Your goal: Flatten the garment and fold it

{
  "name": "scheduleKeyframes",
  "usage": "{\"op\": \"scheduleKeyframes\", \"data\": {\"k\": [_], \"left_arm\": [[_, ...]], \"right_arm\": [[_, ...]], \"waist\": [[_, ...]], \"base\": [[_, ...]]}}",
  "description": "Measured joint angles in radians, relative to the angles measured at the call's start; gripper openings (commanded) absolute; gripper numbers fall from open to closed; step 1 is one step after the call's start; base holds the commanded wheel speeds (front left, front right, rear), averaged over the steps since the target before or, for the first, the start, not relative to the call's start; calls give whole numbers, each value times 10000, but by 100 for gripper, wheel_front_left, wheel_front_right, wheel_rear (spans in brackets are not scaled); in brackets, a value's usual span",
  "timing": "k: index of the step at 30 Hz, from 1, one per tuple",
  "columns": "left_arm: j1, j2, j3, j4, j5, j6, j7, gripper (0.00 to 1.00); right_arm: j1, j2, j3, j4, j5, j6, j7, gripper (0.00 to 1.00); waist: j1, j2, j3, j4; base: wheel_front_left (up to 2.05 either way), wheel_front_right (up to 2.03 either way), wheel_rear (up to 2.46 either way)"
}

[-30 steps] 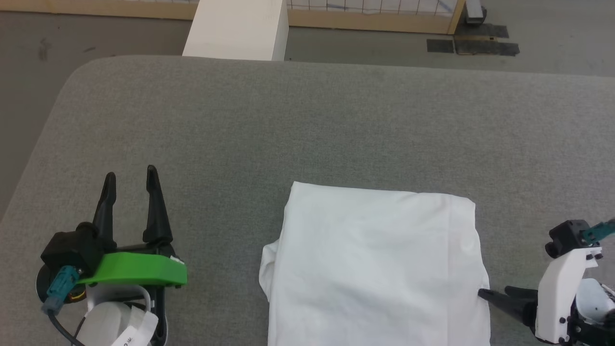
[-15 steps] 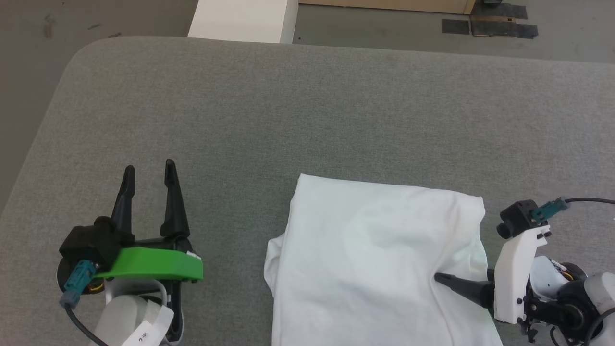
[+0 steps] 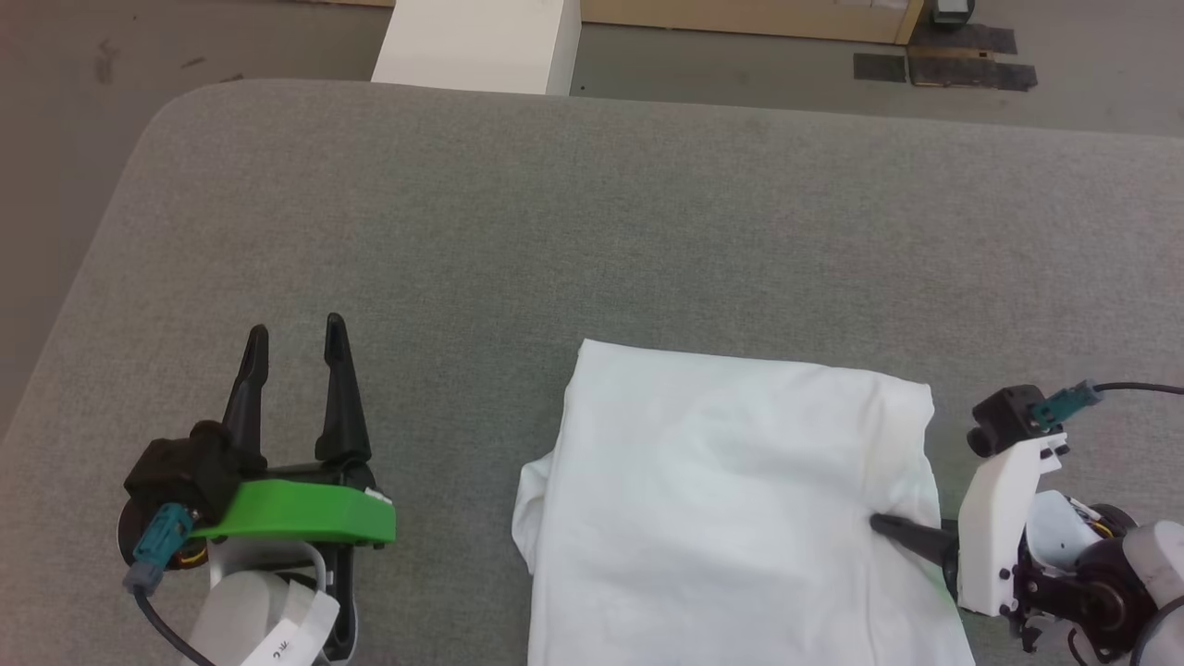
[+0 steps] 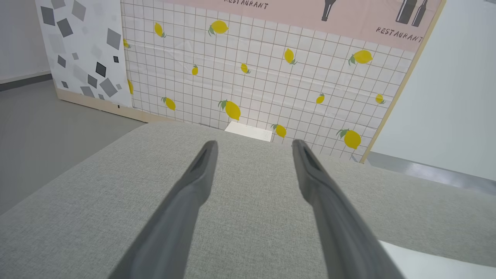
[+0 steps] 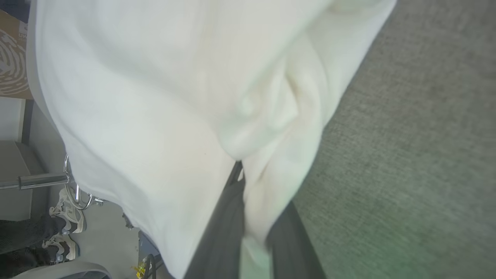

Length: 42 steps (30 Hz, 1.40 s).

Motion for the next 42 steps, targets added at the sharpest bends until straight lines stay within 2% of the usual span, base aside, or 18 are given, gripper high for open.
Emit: {"op": "scheduleKeyframes", "data": {"k": [7,14,18,23,27,31,37,42], "left_arm": [[14,-65,58,153,96,-134,0,100],[51,-86,-4,307,201,-267,0,100],[51,-86,-46,397,270,-278,0,100],[51,-73,-75,525,334,-316,0,100],[105,-69,-86,671,343,-314,-2,100],[257,-69,-115,763,343,-313,-2,100],[259,-69,-144,773,339,-311,-2,100],[259,-63,-155,771,322,-305,-2,100]], "right_arm": [[20,-497,-606,405,-10,-2,-54,0],[180,-1204,-2174,1308,-681,-2,117,0],[174,-1325,-3053,1850,-1413,-2,316,0],[18,-1131,-3352,1868,-2410,-2,663,0],[3,-1087,-3129,1273,-3453,-2,1521,0],[-7,-924,-2972,125,-3931,-4,2627,0],[-22,-263,-2617,-1908,-3950,-4,3939,0],[-118,339,-1962,-2801,-3963,-6,4479,0]], "waist": [[0,0,-239,-153],[0,0,-431,-350],[0,0,-415,-405],[0,0,-486,-470],[0,0,-683,-538],[0,0,-889,-608],[0,0,-989,-684],[0,0,-906,-672]], "base": [[0,0,0],[0,0,0],[0,0,0],[0,0,0],[0,0,0],[0,0,0],[0,0,0],[0,0,0]]}}
